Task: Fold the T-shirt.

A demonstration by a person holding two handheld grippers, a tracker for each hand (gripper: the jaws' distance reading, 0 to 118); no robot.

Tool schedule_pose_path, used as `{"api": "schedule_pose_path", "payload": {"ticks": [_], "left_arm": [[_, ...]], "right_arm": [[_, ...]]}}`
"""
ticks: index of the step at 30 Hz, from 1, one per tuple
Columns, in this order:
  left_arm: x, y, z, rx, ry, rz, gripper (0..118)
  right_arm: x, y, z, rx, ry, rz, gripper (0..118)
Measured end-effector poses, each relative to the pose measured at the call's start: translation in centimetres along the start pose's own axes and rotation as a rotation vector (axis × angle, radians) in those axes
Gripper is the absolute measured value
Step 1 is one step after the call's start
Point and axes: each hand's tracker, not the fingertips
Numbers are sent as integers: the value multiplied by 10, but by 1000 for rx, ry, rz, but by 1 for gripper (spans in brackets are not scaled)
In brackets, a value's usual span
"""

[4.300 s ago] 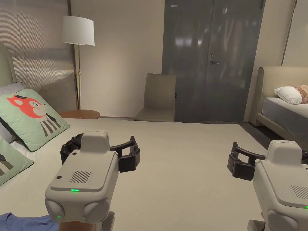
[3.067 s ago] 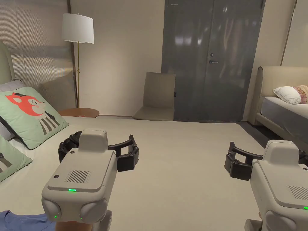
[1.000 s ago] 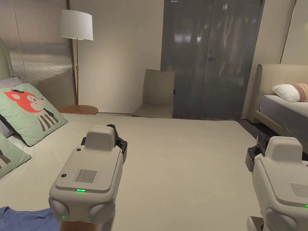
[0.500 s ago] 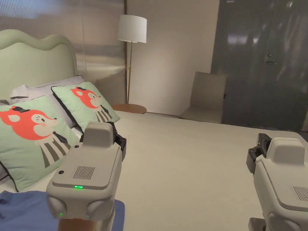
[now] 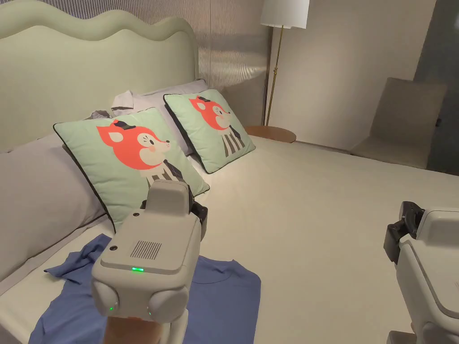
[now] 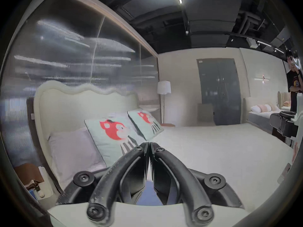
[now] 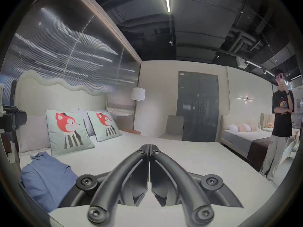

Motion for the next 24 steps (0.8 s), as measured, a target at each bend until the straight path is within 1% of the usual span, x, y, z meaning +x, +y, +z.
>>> {"api": "schedule_pose_path", "payload": {"ticks": [2,5,10,13,14,15,16,17,18,19,24], "left_arm": [[2,-14,-11,-79,-13,10,0],[3,-42,-35,-247,-32,29,0],[5,-97,-71,-627,-90,58,0],[3,-128,-85,-790,-164,130,1],[4,-136,-85,-828,-177,134,10],[5,-144,-86,-846,-177,124,43],[7,-150,-87,-860,-176,127,69],[8,-155,-88,-874,-172,132,88],[9,-159,-85,-877,-178,133,101],[11,-163,-84,-875,-178,134,105],[24,-187,-87,-922,-155,78,105]], "right_arm": [[-3,-10,-9,-35,8,12,0],[-8,-26,-20,-84,19,28,0],[-13,-51,-37,-158,39,39,0],[-13,-60,-42,-189,49,32,0],[-13,-62,-44,-195,50,31,0],[-13,-64,-43,-200,49,31,0],[-13,-65,-44,-204,50,29,0],[-12,-66,-44,-207,51,27,0],[-11,-67,-44,-210,51,26,0],[-11,-68,-43,-214,51,26,0],[-6,-71,-38,-225,42,16,0]]}}
